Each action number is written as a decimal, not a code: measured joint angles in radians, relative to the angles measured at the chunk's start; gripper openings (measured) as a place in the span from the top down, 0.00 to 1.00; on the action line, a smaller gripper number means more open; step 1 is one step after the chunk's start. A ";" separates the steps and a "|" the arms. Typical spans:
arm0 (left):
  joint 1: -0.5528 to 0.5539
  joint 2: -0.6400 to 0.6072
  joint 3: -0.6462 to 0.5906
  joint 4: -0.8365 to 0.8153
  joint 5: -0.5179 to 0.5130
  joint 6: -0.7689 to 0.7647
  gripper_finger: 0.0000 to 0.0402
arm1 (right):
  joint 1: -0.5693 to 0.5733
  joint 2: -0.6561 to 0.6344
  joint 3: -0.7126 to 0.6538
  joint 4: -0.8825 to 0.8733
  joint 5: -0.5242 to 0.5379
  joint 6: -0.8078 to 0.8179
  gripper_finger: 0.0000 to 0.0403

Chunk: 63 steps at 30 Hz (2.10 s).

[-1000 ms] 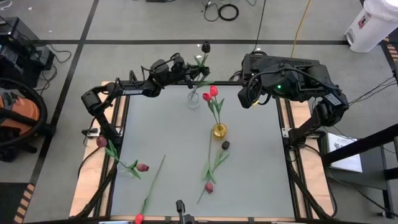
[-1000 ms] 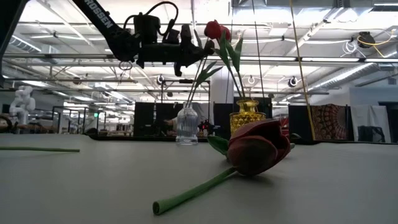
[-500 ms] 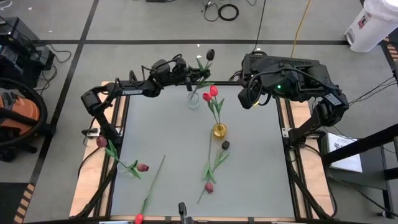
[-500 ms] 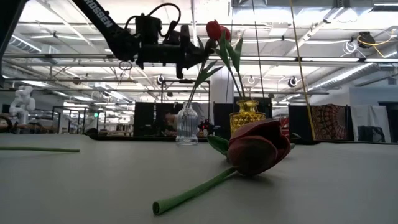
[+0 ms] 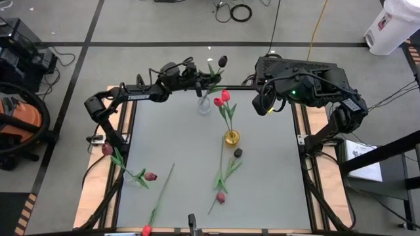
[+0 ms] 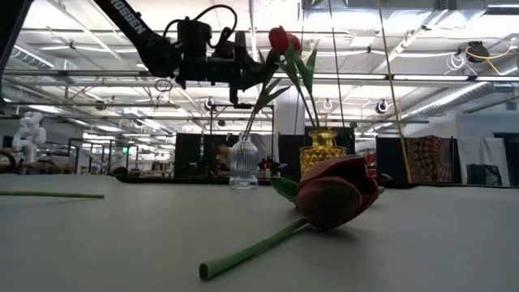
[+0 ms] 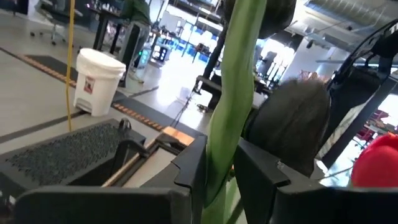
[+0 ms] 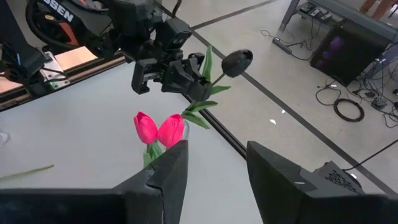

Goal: Sort flowers into vase by color
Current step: Put the right black tulip into the top transparent vase, then put the black tulip into the top transparent vase

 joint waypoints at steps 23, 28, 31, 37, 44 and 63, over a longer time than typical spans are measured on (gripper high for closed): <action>0.031 -0.047 0.000 -0.133 0.048 0.049 0.79 | 0.000 0.000 0.000 -0.057 0.000 0.001 0.61; 0.047 -0.097 0.000 -0.223 0.067 0.108 0.79 | 0.000 0.000 0.000 -0.057 0.000 0.000 0.61; 0.047 -0.111 0.000 -0.271 0.097 0.115 0.79 | -0.002 0.000 0.000 -0.057 0.002 -0.003 0.61; 0.045 -0.114 0.001 -0.358 0.151 0.114 0.79 | -0.014 0.000 0.000 -0.057 0.003 0.000 0.61; 0.058 -0.162 0.001 -0.474 0.171 0.170 0.79 | -0.014 0.000 0.000 -0.056 0.003 0.001 0.61; 0.087 -0.385 0.000 -0.635 0.163 0.189 0.79 | -0.014 0.000 0.000 -0.056 0.004 0.000 0.61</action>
